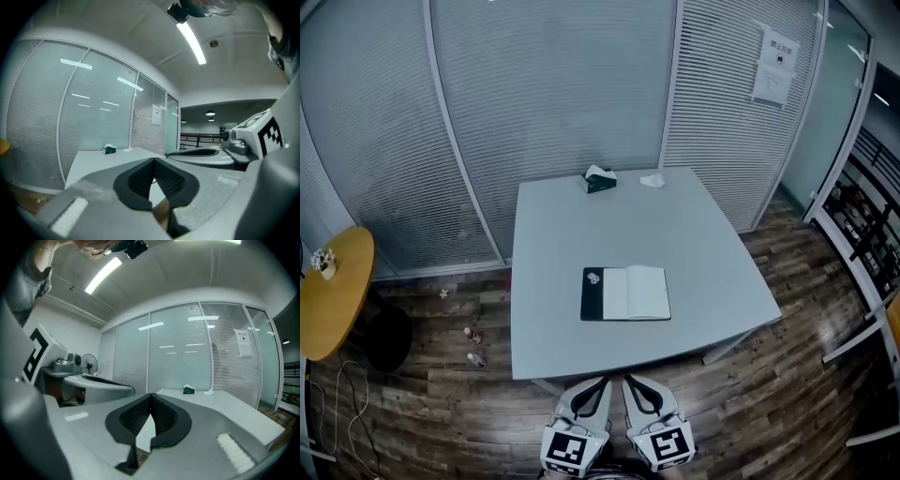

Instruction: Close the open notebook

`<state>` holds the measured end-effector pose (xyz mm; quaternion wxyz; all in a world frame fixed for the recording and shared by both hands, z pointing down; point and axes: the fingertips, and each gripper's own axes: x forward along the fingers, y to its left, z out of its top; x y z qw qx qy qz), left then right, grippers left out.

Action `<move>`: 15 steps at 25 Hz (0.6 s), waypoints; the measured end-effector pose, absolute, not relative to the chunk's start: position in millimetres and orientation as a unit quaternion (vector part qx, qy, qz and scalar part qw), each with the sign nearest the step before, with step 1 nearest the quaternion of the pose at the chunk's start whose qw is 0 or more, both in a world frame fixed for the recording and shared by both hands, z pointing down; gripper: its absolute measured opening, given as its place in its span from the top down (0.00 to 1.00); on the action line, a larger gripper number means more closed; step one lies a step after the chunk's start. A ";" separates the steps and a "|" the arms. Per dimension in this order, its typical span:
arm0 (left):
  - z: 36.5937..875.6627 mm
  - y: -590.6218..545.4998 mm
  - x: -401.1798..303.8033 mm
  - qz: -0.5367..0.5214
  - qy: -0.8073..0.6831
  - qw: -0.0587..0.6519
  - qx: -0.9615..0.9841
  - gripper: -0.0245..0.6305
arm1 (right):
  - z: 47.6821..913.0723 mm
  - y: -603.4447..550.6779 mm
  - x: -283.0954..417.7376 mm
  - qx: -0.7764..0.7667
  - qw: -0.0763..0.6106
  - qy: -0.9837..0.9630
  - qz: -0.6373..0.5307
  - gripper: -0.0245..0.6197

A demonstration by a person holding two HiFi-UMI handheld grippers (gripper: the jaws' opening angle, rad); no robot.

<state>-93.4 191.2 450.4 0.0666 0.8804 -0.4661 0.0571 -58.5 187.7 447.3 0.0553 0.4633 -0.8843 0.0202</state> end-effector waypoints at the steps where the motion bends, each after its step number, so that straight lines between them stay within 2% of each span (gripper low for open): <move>1: 452.1 185.7 -98.1 0.057 -0.466 0.069 0.880 0.96 | 447.8 182.8 -64.0 0.462 0.059 -0.885 0.020 0.96; 15: 462.5 147.1 -120.1 0.063 -0.459 0.073 0.883 0.96 | 451.6 146.5 -95.9 0.456 0.093 -0.885 0.030 0.96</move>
